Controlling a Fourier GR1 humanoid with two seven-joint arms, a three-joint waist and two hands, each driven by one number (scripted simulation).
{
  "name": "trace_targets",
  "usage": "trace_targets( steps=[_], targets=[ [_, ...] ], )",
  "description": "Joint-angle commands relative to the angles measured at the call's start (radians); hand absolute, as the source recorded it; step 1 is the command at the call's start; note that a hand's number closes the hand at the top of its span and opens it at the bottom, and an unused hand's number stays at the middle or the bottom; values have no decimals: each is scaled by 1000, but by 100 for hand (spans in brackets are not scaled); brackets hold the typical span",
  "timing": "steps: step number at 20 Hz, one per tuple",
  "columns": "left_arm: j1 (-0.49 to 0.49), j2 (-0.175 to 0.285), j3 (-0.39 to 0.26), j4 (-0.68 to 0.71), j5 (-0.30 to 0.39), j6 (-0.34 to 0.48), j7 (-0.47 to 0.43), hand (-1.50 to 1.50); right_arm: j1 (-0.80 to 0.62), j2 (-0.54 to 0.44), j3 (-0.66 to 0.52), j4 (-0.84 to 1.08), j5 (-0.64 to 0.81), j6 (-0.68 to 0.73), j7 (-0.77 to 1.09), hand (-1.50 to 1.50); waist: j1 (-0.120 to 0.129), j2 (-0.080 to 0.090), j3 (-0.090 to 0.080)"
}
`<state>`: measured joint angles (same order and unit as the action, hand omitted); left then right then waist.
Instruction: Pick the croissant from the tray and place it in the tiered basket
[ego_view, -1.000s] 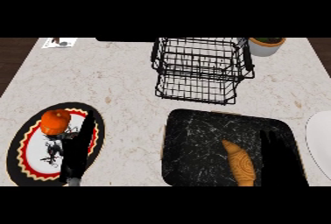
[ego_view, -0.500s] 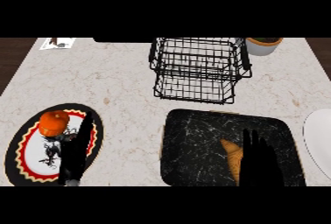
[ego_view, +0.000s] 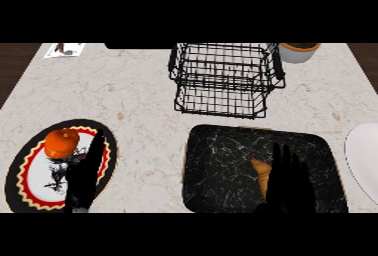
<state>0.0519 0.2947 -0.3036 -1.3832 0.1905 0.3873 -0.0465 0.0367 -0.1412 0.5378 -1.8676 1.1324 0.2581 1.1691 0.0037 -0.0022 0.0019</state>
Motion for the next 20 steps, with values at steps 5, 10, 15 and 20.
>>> trace_targets(
  steps=[5, 10, 15, 20],
  targets=[
    [-4, -28, -3, 33, -20, 7, 34, 0, 76, 62, -60, -9, 39, 118, 106, -150, -11, 1, -2],
    [-13, -36, 27, 56, -29, 6, 6, 0, 23, 139, -84, 52, 55, 159, 120, -150, -4, 2, -3],
    [14, -34, 28, -6, -38, -11, 39, 0, 37, 140, -115, 105, 67, 74, 59, 150, -1, 2, -2],
    [29, -40, 57, -10, -54, -34, 36, 0, 40, 125, -160, 176, 102, 41, -95, 150, -2, 2, -2]
  ],
)
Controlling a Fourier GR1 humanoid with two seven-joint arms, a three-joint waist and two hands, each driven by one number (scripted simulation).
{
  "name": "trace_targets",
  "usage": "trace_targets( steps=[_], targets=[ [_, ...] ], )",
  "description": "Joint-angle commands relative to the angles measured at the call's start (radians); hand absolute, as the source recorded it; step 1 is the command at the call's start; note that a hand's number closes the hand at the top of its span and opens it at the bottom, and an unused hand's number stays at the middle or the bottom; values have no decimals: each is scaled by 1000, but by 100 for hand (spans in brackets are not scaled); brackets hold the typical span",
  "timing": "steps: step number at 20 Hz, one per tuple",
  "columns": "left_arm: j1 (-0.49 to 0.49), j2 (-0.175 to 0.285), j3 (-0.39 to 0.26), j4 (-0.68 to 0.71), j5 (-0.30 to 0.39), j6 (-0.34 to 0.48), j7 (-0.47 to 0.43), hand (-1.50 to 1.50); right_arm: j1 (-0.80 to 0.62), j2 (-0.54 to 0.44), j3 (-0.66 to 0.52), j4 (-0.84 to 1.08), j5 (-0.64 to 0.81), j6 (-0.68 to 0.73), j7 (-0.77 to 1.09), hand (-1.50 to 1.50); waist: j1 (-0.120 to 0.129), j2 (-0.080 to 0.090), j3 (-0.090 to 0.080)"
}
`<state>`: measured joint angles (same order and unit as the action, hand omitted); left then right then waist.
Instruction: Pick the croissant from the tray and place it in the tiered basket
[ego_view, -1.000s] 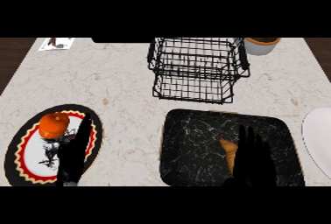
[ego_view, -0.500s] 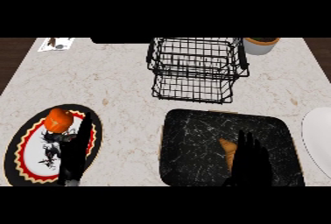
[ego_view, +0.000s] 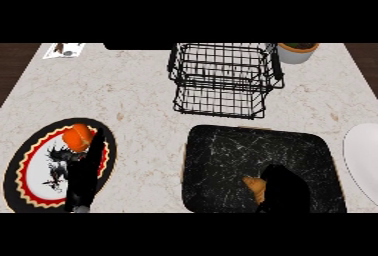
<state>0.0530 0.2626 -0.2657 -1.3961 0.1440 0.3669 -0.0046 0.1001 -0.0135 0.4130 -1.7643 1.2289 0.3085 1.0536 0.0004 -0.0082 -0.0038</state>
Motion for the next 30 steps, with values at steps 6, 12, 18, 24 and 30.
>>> trace_targets(
  steps=[6, 12, 18, 24, 30],
  targets=[
    [-38, -47, 0, 51, -39, -10, 25, 0, -38, -34, 49, 103, 132, -33, -26, 150, -2, 9, 4],
    [-17, -19, 9, 6, -23, -34, 42, 0, -173, -266, -83, 110, -165, 77, -541, 150, 11, 15, 6],
    [-18, -34, 33, 1, -26, -15, 46, 0, -253, -377, -303, 145, -374, 54, -831, 150, 1, 9, 5],
    [62, -1, 41, -37, -20, -39, 18, 0, -322, -317, -542, -59, -638, 144, -728, 150, -11, 0, 3],
    [28, -53, 29, 11, -44, -13, -3, 0, -450, -387, -722, -234, -816, 209, -667, 150, -16, 2, 3]
  ],
)
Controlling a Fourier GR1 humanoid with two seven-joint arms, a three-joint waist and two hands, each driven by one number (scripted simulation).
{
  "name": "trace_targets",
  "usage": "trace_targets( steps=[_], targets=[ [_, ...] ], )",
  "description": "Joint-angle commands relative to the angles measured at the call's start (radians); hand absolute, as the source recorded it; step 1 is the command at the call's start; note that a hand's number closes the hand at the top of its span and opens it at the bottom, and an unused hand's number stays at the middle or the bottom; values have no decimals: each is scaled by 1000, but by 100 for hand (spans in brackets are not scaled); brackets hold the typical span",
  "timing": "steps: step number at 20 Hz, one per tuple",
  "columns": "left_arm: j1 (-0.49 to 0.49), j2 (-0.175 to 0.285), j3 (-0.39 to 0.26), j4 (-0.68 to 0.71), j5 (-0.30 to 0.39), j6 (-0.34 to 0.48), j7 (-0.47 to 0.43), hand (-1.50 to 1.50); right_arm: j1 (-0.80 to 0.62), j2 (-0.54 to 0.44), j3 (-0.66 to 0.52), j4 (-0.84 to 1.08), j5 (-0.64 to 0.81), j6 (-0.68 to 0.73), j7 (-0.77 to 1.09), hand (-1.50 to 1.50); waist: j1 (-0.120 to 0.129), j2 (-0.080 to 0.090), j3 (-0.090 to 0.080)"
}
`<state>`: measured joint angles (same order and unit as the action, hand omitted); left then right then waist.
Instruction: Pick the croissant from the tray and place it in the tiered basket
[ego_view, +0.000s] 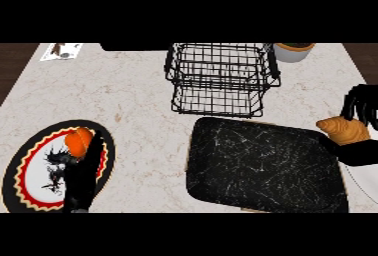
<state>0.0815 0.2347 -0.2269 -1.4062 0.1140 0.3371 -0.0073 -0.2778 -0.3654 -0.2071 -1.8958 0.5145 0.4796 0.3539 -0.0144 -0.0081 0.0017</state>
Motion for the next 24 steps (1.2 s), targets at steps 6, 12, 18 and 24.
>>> trace_targets(
  steps=[6, 12, 18, 24],
  targets=[
    [-15, 3, 30, 40, 3, -43, -8, 0, -285, -134, -151, -149, -218, 154, 267, 150, 16, 6, -3],
    [-74, 14, 62, 35, -2, -66, 72, 0, -443, -150, -95, -48, -223, 130, 374, 150, 19, 7, -3],
    [-73, -62, 31, 82, -55, -31, 12, 0, -597, -109, 4, 165, -123, 37, 375, 150, 25, 10, -3],
    [3, -53, 19, 17, -72, -37, 24, 0, -698, -57, 86, 383, -5, -74, 283, 150, 31, 11, -2]
  ],
)
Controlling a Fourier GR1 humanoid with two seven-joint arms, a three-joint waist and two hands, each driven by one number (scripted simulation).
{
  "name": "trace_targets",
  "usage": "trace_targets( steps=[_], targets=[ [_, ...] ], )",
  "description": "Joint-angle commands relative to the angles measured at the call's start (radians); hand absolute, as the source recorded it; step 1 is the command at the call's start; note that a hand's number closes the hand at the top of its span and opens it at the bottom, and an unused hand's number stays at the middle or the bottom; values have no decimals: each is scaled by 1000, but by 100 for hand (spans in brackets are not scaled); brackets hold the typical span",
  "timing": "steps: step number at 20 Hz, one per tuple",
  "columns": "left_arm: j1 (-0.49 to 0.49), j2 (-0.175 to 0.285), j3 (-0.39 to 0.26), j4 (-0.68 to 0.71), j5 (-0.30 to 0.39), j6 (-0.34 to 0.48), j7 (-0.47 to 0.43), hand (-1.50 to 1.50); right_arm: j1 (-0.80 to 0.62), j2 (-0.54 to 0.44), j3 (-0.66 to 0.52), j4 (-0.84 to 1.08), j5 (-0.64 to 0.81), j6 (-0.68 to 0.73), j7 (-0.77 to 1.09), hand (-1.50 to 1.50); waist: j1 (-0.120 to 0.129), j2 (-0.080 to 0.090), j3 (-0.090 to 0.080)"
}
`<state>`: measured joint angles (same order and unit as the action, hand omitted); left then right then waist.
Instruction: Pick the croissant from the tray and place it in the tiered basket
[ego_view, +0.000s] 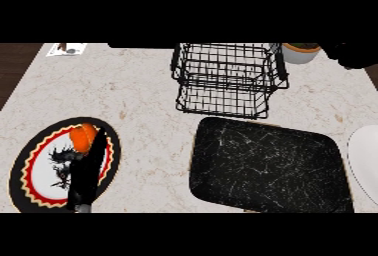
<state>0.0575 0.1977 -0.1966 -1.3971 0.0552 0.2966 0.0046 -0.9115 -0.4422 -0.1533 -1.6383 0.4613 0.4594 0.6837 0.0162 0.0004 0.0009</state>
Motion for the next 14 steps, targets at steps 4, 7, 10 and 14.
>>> trace_targets(
  steps=[4, 7, 10, 14],
  targets=[
    [53, 10, 8, 0, 0, -40, -43, 0, -74, 59, 90, 283, 96, -107, -183, 150, 8, 4, -1],
    [2, -59, -19, 46, -39, 19, -3, 0, -151, 114, 137, 354, 148, -145, -151, 150, 4, 4, -2],
    [10, -30, 1, 14, -27, -13, 8, 0, -162, 118, 137, 478, 171, -172, -235, 150, 4, 4, -1],
    [9, -54, -18, -38, -62, 31, 63, 0, -194, 181, 170, 577, 251, -263, -211, 150, 7, 4, -1]
  ],
)
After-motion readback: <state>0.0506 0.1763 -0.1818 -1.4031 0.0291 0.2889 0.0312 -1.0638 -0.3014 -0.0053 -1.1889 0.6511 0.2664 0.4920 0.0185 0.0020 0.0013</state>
